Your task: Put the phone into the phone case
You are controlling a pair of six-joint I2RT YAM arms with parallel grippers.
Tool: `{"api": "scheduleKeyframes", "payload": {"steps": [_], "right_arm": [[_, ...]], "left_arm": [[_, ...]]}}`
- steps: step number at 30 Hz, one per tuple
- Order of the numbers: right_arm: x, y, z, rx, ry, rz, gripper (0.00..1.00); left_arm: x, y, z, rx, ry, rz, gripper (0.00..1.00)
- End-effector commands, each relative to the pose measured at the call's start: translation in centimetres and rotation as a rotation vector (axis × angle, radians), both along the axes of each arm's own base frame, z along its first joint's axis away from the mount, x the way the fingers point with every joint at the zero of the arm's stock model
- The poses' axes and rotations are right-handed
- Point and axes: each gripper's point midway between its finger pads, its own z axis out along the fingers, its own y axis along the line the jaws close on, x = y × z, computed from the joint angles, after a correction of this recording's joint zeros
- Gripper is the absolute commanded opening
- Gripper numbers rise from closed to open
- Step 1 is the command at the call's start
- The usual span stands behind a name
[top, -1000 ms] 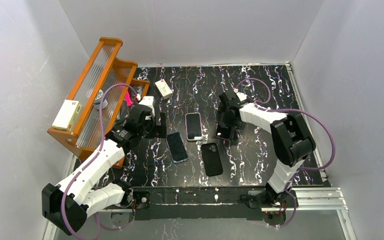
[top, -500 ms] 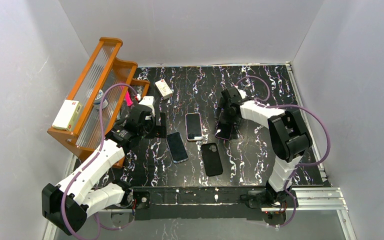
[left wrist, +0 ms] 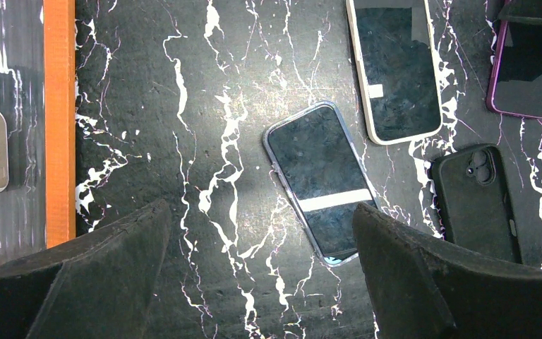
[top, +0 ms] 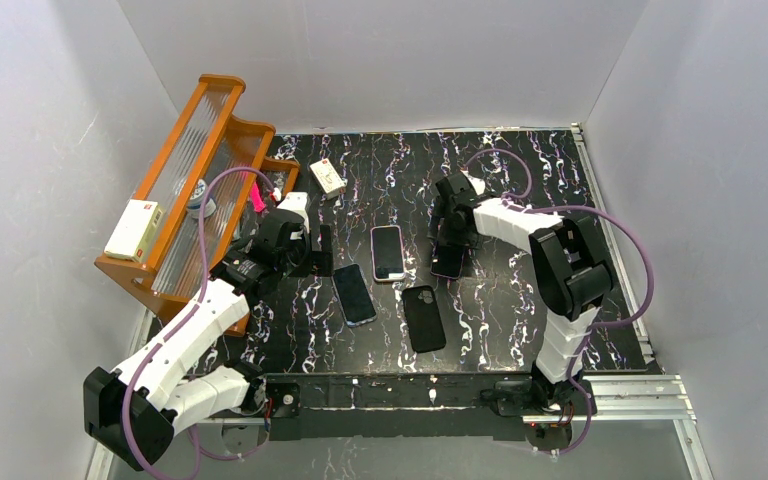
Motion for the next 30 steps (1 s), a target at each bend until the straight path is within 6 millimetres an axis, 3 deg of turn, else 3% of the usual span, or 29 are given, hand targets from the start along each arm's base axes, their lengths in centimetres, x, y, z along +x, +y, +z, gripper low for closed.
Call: {"api": "scheduleKeyframes", "payload": {"steps": [1, 7, 12, 19, 30], "right_arm": [[-3.2, 0.0, -2.6, -0.064, 0.136, 0.028, 0.89], [-3.7, 0.5, -2.7, -0.05, 0.135, 0.021, 0.83], [-3.6, 0.5, -2.4, -0.067, 0.132, 0.044, 0.69], [-4.0, 0.1, 0.1, -0.069, 0.096, 0.092, 0.58], [-9.0, -1.0, 1.8, 0.012, 0.101, 0.151, 0.46]], "left_arm": [[0.0, 0.4, 1.0, -0.004, -0.029, 0.01, 0.98], [0.0, 0.3, 0.8, -0.005, -0.024, 0.006, 0.98], [-0.1, 0.3, 1.1, -0.009, -0.032, 0.006, 0.98], [0.0, 0.2, 0.9, -0.01, -0.023, 0.005, 0.98], [-0.4, -1.1, 0.1, -0.08, 0.027, 0.003, 0.98]]}}
